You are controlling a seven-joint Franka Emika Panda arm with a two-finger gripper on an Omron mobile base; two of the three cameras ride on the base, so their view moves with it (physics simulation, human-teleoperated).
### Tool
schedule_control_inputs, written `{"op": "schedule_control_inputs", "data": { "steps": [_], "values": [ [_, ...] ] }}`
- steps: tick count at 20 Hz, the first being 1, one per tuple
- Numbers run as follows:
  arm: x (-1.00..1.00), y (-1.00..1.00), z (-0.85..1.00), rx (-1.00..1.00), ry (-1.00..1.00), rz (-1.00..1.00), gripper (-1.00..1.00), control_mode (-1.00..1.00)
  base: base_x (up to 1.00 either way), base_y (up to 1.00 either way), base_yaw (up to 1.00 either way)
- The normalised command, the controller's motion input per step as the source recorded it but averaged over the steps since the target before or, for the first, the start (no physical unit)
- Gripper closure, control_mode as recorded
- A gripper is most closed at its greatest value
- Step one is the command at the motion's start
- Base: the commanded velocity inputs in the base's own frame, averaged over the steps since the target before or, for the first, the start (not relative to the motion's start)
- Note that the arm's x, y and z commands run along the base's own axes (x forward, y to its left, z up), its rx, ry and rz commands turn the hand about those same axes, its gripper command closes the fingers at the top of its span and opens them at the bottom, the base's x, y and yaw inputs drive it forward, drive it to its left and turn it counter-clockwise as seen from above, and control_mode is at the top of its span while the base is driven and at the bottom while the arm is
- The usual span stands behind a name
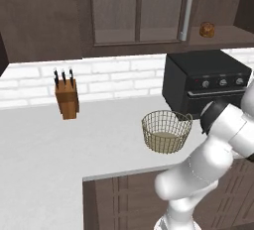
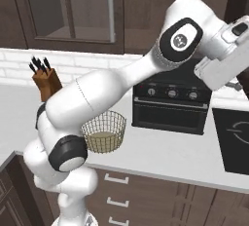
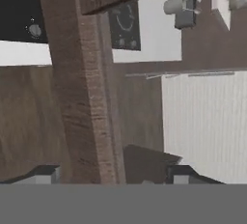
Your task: Open the cabinet, pick up the bread from the cabinet and place it in the basket. Then move the basket to the dining counter.
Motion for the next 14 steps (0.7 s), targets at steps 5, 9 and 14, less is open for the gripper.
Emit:
{"op": "schedule_control_inputs", "data": {
  "steps": [5, 9, 14],
  "values": [
    [-0.29, 0.46, -0.08, 0.37, -0.16, 0.04, -1.00, -1.00, 0.00, 0.00, 0.00],
    [-0.02, 0.95, -0.47, 0.35, -0.01, 0.07, -1.00, -1.00, 0.00, 0.00, 0.00],
    [0.00, 1.00, -0.61, 0.07, 0.00, 0.01, -1.00, -1.00, 0.00, 0.00, 0.00]
  ]
}}
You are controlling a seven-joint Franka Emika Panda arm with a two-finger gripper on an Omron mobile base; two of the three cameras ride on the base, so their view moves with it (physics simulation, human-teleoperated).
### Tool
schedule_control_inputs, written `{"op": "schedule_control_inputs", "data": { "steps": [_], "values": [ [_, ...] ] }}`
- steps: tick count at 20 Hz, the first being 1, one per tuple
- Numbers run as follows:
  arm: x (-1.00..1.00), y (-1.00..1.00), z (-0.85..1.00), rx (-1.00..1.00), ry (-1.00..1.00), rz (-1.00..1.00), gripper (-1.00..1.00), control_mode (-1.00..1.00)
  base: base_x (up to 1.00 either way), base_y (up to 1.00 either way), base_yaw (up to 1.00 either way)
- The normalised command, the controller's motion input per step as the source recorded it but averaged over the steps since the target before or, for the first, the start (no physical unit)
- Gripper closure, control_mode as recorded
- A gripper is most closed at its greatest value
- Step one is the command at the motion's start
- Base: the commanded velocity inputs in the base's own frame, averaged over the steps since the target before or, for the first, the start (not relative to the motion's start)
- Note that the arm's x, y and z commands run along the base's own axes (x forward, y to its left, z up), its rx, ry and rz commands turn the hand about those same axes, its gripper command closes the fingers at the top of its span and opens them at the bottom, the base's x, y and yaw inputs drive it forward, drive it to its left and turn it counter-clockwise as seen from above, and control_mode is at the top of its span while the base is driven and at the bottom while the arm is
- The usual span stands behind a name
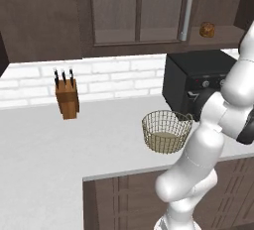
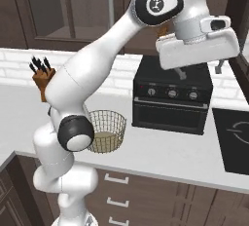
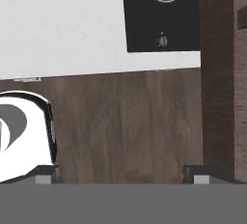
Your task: Open the cabinet, pick up the bread from the cabinet and place it in the basket. Then move the basket to the dining counter.
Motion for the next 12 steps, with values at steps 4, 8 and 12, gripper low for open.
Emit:
{"op": "schedule_control_inputs", "data": {
  "steps": [4, 8, 12],
  "values": [
    [0.00, 1.00, -0.93, 0.19, -0.05, 0.07, -1.00, -1.00, 0.00, 0.00, 0.00],
    [-0.16, 1.00, -0.90, 0.07, -0.03, 0.16, -1.00, -1.00, 0.00, 0.00, 0.00],
    [-0.38, 1.00, -0.70, -0.08, -0.02, 0.18, -1.00, -1.00, 0.00, 0.00, 0.00]
  ]
}}
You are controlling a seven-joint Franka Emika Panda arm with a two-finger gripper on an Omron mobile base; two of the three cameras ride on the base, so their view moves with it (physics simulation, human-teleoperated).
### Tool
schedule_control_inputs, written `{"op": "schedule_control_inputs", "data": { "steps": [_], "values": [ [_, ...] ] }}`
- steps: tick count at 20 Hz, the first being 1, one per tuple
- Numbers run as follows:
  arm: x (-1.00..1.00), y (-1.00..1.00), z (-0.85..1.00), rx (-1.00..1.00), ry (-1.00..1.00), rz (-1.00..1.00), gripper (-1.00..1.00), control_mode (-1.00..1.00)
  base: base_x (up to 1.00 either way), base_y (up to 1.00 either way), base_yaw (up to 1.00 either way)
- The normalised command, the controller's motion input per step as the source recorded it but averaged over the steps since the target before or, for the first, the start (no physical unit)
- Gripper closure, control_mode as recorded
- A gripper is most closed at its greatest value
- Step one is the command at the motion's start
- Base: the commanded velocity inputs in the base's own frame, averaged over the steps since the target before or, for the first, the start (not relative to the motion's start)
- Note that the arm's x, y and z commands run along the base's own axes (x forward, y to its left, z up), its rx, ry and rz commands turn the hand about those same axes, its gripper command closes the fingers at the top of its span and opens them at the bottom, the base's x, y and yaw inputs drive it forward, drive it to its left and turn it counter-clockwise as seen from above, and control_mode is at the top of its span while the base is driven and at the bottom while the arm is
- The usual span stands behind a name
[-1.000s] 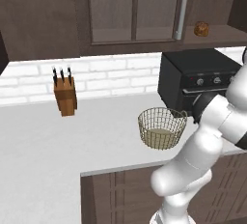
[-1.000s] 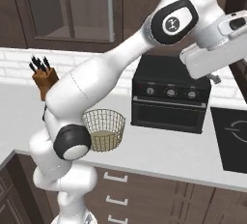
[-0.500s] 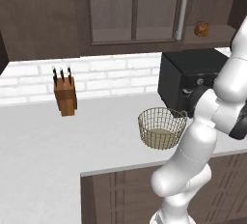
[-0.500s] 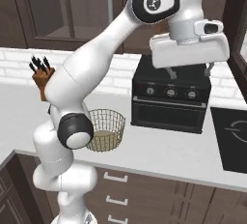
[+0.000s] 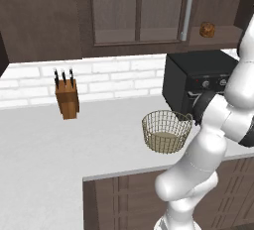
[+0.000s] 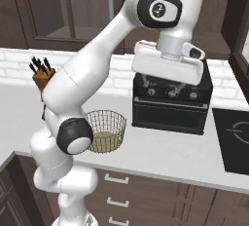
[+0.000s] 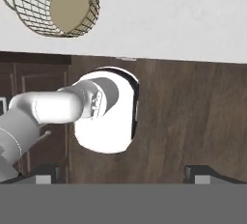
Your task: Open the cabinet, pick up the bread from the cabinet and place it in the basket. Then move the basket to the dining counter.
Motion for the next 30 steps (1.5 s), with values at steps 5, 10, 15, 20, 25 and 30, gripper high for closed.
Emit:
{"op": "schedule_control_inputs", "data": {
  "steps": [5, 10, 15, 20, 25, 30],
  "values": [
    [-0.17, 1.00, -0.54, -0.26, 0.11, 0.05, -1.00, -1.00, 0.00, 0.00, 0.00],
    [0.00, 1.00, -0.50, -0.02, 0.00, 0.00, -1.00, -1.00, 0.00, 0.00, 0.00],
    [0.05, 0.73, -0.38, 0.03, 0.00, 0.00, -1.00, -1.00, 0.00, 0.00, 0.00],
    [0.30, 0.19, 0.17, 0.08, -0.30, -0.05, -1.00, -1.00, 0.00, 0.00, 0.00],
    [0.29, 0.34, 0.32, -0.01, -0.62, -0.04, -1.00, -1.00, 0.00, 0.00, 0.00],
    [0.26, 0.25, 0.51, -0.01, -0.60, -0.02, -1.00, -1.00, 0.00, 0.00, 0.00]
  ]
}}
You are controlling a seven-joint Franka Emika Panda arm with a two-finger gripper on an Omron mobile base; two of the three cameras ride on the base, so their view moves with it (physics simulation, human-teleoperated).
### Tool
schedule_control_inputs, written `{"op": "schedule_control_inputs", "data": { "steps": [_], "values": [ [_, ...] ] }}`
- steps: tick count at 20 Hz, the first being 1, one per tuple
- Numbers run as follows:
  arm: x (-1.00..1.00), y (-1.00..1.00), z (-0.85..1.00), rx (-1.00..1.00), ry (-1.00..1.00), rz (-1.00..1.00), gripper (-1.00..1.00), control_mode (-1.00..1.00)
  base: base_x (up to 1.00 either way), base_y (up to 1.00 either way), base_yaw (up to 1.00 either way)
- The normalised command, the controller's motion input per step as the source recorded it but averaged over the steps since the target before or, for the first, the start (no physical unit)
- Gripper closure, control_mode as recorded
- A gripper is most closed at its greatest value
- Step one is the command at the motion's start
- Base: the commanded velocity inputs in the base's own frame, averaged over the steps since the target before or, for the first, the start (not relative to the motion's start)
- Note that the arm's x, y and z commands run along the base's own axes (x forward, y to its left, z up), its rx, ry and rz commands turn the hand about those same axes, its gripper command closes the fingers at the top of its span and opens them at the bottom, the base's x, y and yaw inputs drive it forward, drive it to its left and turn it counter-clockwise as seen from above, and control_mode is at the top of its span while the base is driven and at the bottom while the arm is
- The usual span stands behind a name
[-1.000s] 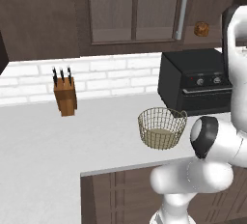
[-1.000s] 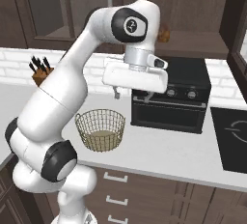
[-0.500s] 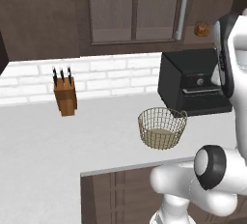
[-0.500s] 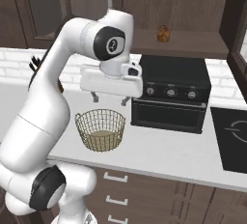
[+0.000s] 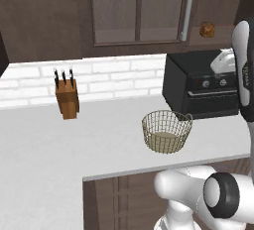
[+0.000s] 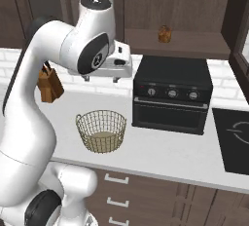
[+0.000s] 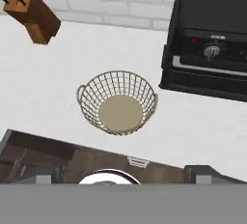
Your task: Open the cabinet, pick up the bread from the cabinet and place it in the basket. Then move the basket to the dining counter.
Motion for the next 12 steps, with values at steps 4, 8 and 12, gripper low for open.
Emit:
{"op": "schedule_control_inputs", "data": {
  "steps": [4, 8, 12],
  "values": [
    [0.49, 0.17, 0.64, -0.13, -0.65, -0.16, -1.00, -1.00, 0.00, 0.00, 0.00],
    [0.51, 0.20, 0.88, -0.05, -0.39, -0.31, -1.00, -1.00, 0.00, 0.00, 0.00],
    [0.52, 0.23, 0.38, 0.13, -0.10, -0.36, -1.00, -1.00, 0.00, 0.00, 0.00]
  ]
}}
